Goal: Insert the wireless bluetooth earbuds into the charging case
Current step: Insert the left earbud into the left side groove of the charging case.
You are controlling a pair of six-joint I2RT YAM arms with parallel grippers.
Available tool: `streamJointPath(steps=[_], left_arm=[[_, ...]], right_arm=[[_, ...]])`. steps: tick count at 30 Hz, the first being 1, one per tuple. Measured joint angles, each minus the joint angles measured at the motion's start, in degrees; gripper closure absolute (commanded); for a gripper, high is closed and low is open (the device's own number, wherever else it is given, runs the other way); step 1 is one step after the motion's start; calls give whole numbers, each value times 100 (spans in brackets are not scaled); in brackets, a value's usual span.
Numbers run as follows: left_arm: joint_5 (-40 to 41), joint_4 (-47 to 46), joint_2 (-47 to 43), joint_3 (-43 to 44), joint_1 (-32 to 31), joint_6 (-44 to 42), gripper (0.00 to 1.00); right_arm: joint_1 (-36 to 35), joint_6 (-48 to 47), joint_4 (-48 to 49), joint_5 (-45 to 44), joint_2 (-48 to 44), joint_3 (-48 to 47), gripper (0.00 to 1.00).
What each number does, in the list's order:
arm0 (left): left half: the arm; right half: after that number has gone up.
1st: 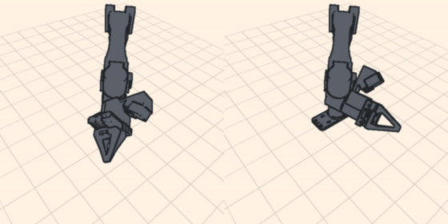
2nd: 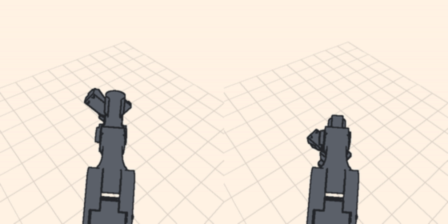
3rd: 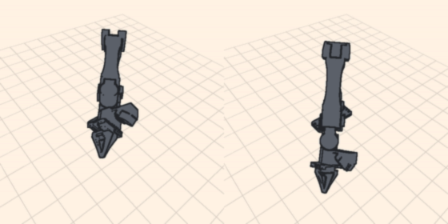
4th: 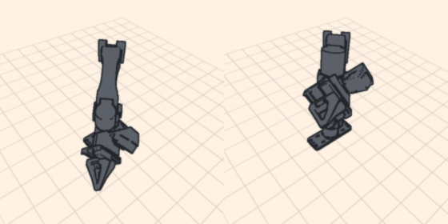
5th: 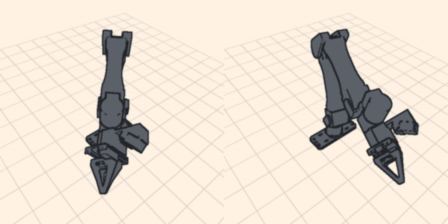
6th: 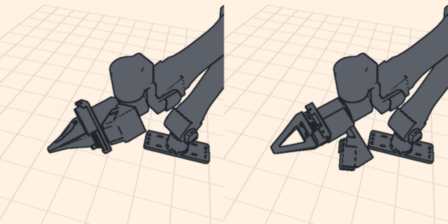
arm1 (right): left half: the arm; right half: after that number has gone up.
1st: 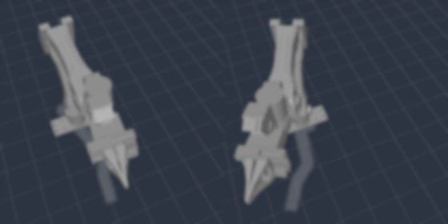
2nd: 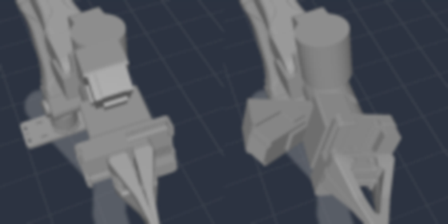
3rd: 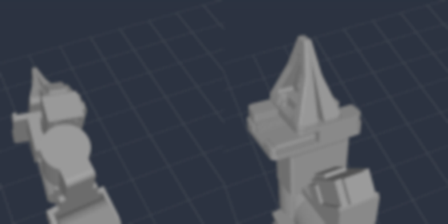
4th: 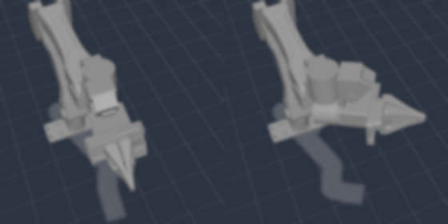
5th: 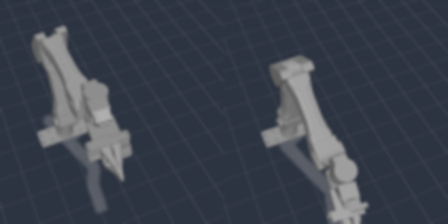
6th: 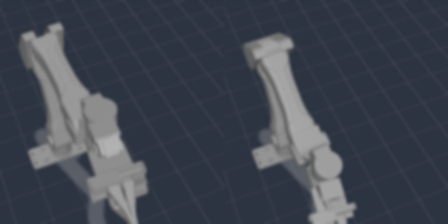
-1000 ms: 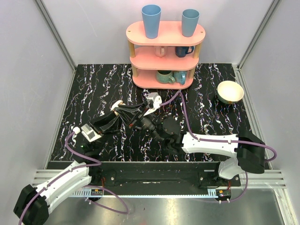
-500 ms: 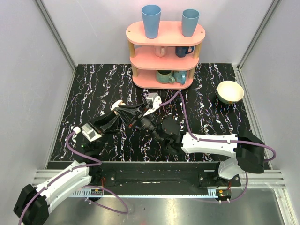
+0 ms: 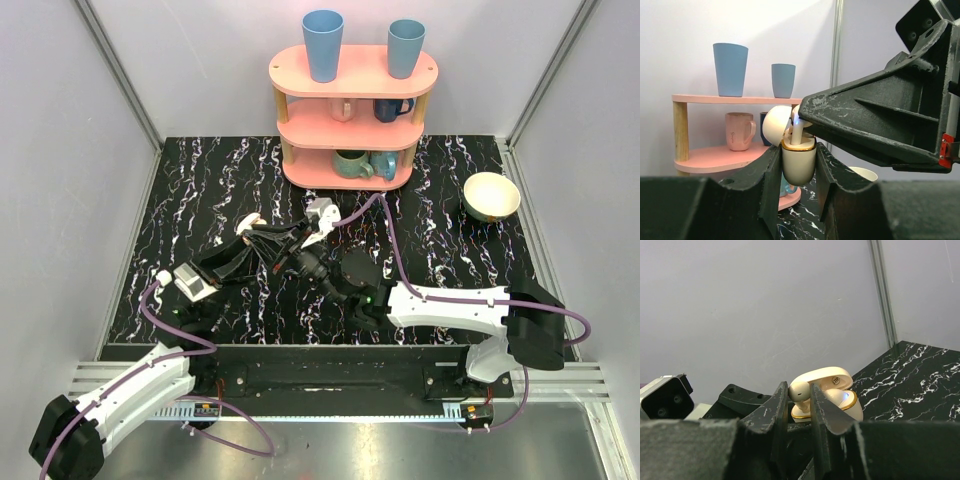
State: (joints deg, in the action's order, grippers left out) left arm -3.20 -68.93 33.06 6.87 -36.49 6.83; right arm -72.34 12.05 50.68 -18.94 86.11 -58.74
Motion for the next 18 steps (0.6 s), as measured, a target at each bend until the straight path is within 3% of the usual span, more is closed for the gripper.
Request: streamJointPath(steps=[10, 18], left_arm=[[17, 2, -2, -2, 0, -55, 100], [-2, 9, -87, -2, 0, -81, 100]], right_arm=[[-68, -286, -385, -149, -20, -170, 75], [-103, -498, -610, -160, -177, -170, 62]])
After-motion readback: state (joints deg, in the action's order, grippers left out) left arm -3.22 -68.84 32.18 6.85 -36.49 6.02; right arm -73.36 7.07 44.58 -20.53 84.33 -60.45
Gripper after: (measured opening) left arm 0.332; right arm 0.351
